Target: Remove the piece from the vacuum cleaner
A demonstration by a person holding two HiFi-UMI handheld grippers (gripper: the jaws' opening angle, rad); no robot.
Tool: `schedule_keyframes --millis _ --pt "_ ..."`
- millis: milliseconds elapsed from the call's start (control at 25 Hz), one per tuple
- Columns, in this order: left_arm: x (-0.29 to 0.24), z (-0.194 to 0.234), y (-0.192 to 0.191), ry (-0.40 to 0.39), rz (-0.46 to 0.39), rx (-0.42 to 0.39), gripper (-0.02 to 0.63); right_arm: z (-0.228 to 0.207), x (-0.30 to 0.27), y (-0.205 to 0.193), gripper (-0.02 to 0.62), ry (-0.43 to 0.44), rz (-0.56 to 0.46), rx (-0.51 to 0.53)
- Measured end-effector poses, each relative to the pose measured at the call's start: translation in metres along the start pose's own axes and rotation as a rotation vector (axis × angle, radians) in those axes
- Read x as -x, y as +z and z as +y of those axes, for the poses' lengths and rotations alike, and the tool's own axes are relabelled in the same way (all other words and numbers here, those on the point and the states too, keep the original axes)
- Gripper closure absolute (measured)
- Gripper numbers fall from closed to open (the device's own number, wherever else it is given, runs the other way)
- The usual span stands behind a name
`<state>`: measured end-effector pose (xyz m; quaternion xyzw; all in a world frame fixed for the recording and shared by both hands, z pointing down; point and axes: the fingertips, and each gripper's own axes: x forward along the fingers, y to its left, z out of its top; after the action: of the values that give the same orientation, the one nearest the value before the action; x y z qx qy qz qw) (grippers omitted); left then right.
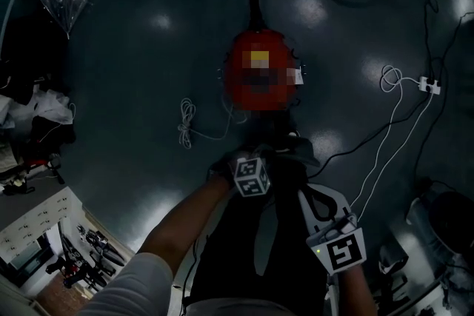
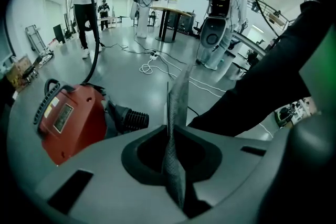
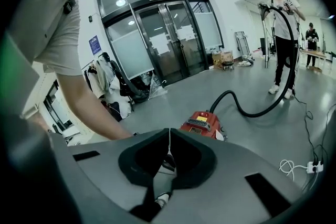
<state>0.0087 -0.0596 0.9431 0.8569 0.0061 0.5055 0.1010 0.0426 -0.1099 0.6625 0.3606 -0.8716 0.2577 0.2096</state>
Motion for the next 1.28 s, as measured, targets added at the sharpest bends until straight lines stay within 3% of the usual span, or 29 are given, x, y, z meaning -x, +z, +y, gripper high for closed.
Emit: schedule_keyframes --millis 360,760,1000,1280 --pt "0.138 -0.051 0.055 0.033 -0.056 0.000 0.578 0.046 0.070 0.073 0.577 -0.039 -0.050 0.035" --pt "0.321 -0.127 0.126 0.111 -0.165 0.062 0.578 0.124 0.166 0.149 0.577 -0.079 -0.155 0.046" --pt "0.396 -0.161 0.157 0.113 -0.234 0.111 0.578 0.161 0.207 0.190 0.578 -0.101 -0.212 0.045" --pt "0.451 -0.177 0.182 0.131 -0.285 0.092 0.577 0.186 0.233 0.214 0.578 -0.091 -0.228 0.044"
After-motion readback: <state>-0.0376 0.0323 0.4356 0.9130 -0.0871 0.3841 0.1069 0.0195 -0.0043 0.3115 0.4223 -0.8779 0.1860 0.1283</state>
